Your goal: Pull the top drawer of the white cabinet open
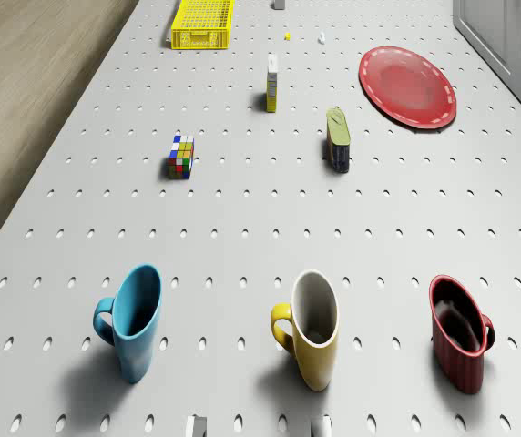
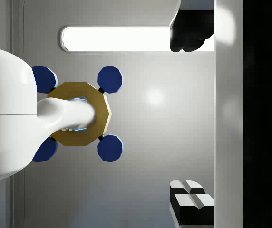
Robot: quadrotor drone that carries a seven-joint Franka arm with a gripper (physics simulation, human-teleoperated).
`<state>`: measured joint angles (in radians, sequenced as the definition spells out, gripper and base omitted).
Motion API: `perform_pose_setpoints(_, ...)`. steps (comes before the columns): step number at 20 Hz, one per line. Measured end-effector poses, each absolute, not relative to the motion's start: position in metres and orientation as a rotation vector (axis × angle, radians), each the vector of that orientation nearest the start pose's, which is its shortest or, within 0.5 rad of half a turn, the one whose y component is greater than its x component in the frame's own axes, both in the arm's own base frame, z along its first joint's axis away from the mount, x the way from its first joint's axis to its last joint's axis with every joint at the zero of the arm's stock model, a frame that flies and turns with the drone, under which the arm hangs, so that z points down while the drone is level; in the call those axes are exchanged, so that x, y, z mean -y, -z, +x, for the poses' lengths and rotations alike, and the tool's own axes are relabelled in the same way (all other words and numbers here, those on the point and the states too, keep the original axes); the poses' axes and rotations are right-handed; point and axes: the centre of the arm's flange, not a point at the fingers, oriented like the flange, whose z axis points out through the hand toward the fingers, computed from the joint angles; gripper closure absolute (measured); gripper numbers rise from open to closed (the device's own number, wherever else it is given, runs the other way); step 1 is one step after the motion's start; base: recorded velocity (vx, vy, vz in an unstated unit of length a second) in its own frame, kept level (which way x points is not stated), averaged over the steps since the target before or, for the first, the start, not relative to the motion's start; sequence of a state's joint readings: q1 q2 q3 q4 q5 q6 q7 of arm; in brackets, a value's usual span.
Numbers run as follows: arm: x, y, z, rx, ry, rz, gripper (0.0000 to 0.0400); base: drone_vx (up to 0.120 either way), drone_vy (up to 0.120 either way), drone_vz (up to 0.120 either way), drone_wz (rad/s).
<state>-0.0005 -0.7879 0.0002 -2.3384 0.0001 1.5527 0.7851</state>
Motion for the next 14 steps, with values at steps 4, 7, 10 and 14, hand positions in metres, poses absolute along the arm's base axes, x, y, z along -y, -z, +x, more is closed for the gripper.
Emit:
perform_pose_setpoints(4, 0.000, -0.627, 0.301, -1.201, 0.008, -2.901, 0.0068, 0.000, 0.000, 0.000, 0.000)
perform_pose_setpoints(7, 0.000, -0.647, 0.301, -1.201, 0.011, -2.900, 0.0082, 0.000, 0.000, 0.000, 0.000)
perform_pose_setpoints(10, 0.000, -0.664, 0.303, -1.201, 0.015, -2.899, 0.0089, 0.000, 0.000, 0.000, 0.000)
perform_pose_setpoints(14, 0.000, -0.679, 0.304, -1.200, 0.019, -2.898, 0.0093, 0.000, 0.000, 0.000, 0.000)
